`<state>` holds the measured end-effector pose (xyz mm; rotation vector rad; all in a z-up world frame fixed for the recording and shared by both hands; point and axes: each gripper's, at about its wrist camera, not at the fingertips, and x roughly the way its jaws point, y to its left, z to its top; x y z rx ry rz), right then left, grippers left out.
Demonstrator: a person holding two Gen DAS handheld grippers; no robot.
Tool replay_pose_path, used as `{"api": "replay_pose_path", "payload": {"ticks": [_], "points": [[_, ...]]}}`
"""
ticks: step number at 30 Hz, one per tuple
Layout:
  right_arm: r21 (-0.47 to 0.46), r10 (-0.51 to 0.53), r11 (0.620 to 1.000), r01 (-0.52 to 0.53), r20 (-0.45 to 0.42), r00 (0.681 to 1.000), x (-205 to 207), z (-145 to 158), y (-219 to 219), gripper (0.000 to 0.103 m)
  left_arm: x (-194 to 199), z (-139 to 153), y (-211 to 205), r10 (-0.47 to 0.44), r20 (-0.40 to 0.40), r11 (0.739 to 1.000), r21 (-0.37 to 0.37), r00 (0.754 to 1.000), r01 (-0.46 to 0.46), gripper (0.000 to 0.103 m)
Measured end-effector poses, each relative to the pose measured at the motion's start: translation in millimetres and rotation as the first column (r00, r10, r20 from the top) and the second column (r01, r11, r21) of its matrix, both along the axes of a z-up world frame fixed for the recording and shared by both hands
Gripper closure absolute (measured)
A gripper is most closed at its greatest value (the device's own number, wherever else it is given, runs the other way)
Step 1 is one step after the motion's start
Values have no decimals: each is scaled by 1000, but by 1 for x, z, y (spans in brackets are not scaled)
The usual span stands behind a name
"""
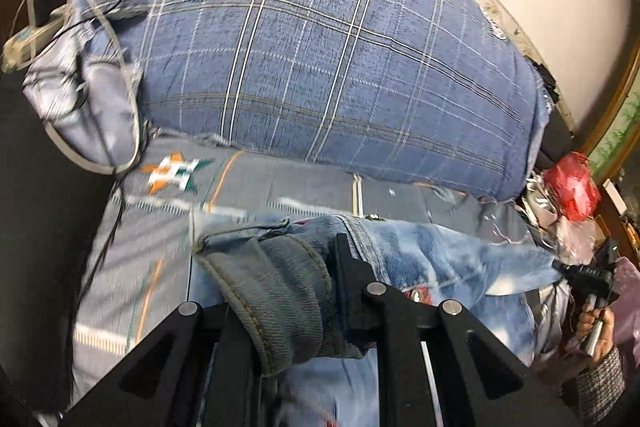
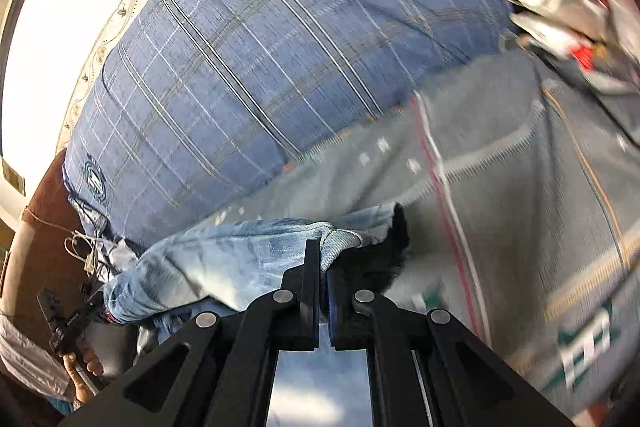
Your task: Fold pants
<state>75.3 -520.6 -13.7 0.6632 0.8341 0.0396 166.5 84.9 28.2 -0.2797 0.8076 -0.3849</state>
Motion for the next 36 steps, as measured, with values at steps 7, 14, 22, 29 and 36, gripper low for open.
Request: {"api": "replay_pose_path", "payload": {"ticks": [7, 14, 22, 29, 36], "points": [[65, -34, 997, 38, -67, 997, -68, -56, -7, 99, -64, -38, 13, -23, -43, 1000, 8, 999, 24, 88], [105, -46, 993, 54, -80, 996, -101, -87, -2, 99, -93, -82, 25, 22, -143, 1000, 16, 990, -20, 82], [-27, -75, 997, 73, -73, 995, -129, -79, 8, 50, -106, -84, 35, -28, -192, 999, -27, 981, 24, 76], [-211, -129, 967, 144, 80, 988, -149, -19, 21, 34, -128, -80, 43, -105, -177, 994, -20, 979, 103, 75], [-226, 76, 972, -55, 86, 993, -111, -14, 78, 34, -121, -97, 34, -81, -232, 987, 116, 969, 111, 36]]}}
